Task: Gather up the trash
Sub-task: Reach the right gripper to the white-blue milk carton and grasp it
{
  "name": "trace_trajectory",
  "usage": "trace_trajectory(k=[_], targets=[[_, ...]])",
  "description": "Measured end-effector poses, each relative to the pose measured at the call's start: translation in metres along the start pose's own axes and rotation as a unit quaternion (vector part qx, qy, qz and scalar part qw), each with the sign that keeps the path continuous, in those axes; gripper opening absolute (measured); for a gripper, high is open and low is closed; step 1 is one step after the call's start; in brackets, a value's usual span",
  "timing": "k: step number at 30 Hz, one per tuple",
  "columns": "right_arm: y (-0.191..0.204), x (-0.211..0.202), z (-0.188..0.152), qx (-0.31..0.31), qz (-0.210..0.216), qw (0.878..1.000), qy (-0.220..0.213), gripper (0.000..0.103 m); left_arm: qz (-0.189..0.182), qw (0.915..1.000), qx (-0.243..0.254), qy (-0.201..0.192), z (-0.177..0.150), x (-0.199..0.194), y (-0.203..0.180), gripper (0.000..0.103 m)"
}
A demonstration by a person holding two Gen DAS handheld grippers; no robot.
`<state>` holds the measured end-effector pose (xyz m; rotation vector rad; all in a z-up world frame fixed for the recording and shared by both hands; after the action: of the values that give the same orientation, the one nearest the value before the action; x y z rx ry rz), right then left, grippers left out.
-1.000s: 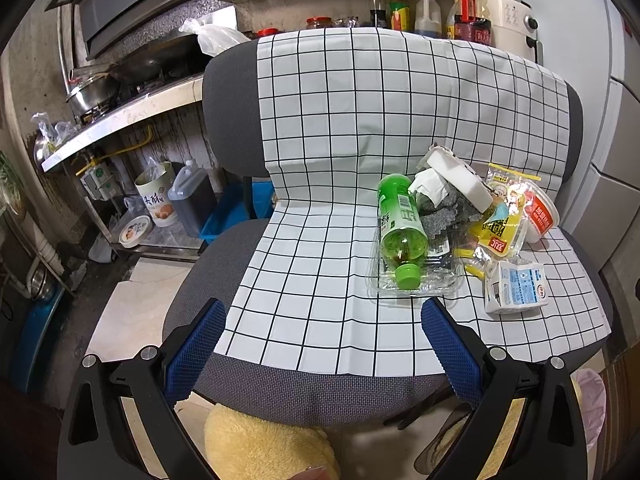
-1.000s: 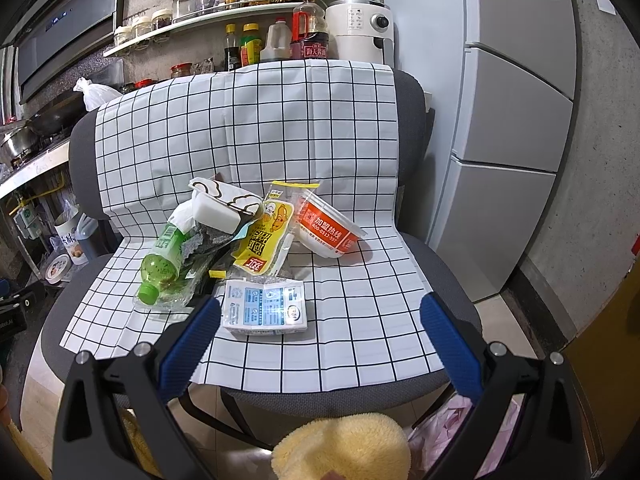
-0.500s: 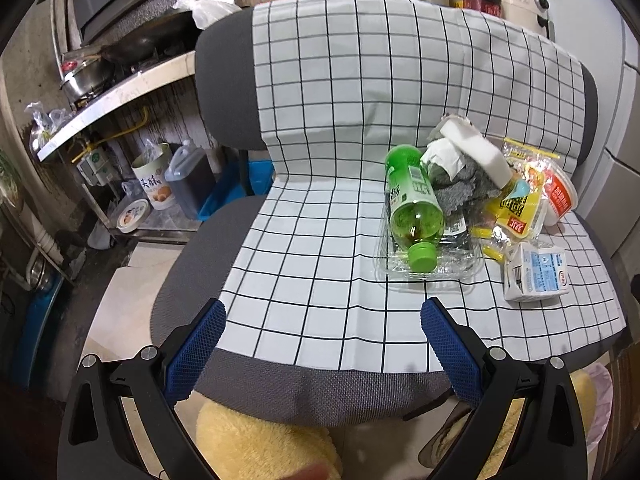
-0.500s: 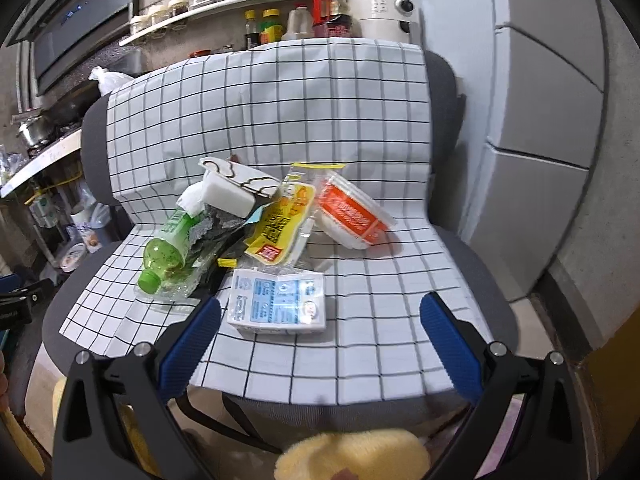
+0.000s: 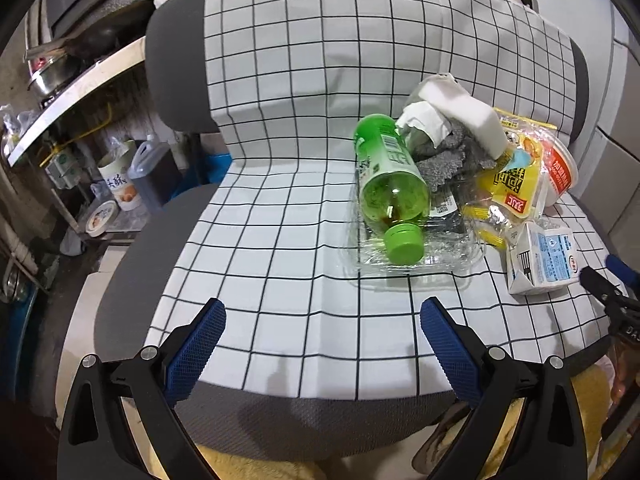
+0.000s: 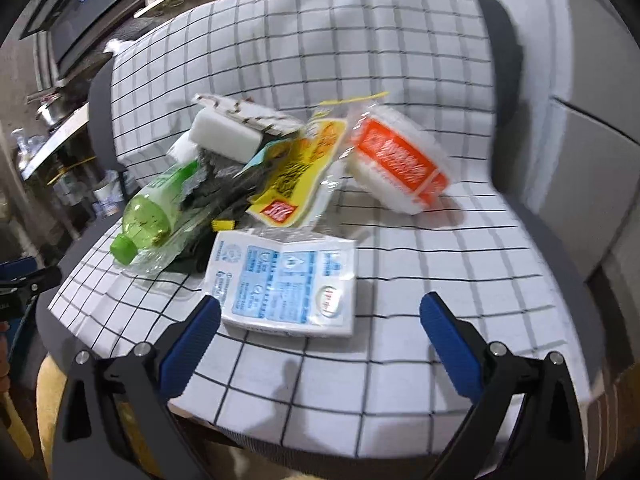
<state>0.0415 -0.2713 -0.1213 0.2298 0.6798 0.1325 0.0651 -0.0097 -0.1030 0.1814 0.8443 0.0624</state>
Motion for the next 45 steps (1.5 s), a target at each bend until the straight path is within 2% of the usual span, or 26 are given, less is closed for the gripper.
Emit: trace_trajectory(k=[6, 9, 12, 21, 23, 25, 29, 33, 40, 42, 44, 45], targets=[[-0.013, 0.029, 0.018, -0.002, 0.043, 0.999, -0.003, 0.097, 0.003, 0.9997, 0.022, 0.002, 0.001, 0.008, -0.016, 0.096], [-0.013, 0.046, 0.016, 0.007, 0.056, 0.998, 0.04, 0.097, -0.001, 0.9997, 0.026, 0.002, 0.0, 0.007, -0.019, 0.096], [-0.008, 0.044, 0.004, 0.035, 0.089, 0.993, 0.068, 0.097, 0.001, 0.9995, 0.03, -0.004, -0.003, 0.003, -0.018, 0.096], [0.067, 0.013, -0.027, -0.039, 0.166, 0.98, 0.106, 0.097, -0.002, 0.9998, 0.016, -0.011, -0.01, -0.008, -0.002, 0.096], [0.081, 0.004, -0.028, -0.067, 0.151, 0.981, 0.097, 0.097, -0.003, 0.9999, 0.012, -0.012, -0.013, -0.01, 0.003, 0.096], [0.089, -0.008, -0.027, -0.101, 0.113, 0.986, 0.07, 0.097, -0.003, 0.9999, 0.007, -0.011, -0.016, -0.011, 0.007, 0.096], [0.078, -0.01, -0.021, -0.133, 0.073, 0.988, 0.038, 0.096, -0.002, 1.0, 0.001, -0.007, -0.021, -0.01, 0.012, 0.096], [0.057, 0.018, -0.014, -0.127, 0.077, 0.988, 0.051, 0.09, -0.001, 0.9999, 0.004, -0.011, -0.021, -0.011, 0.01, 0.096], [0.037, 0.06, -0.006, -0.117, 0.101, 0.984, 0.084, 0.09, 0.009, 0.9999, 0.01, -0.008, -0.018, -0.004, 0.004, 0.096], [0.035, 0.065, -0.006, -0.107, 0.114, 0.983, 0.091, 0.089, 0.01, 0.9999, 0.011, -0.006, -0.017, -0.003, 0.003, 0.096], [0.037, 0.065, -0.007, -0.102, 0.126, 0.982, 0.098, 0.082, 0.012, 0.9998, 0.011, -0.007, -0.017, -0.003, 0.003, 0.096], [0.04, 0.062, -0.009, -0.106, 0.128, 0.981, 0.098, 0.082, 0.013, 0.9998, 0.01, -0.011, -0.016, -0.003, 0.004, 0.096]])
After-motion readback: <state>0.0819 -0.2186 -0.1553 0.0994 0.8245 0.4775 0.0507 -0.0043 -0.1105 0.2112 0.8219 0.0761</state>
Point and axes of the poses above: each gripper's, at about its wrist camera, not at the fingertips, and x roughly the way its jaws point, y to its left, z to its top, the point moved 1 cm from there along x, roughly the way its jaws point, and after that the axes turned 9 degrees about z, right-handed, at the moved point
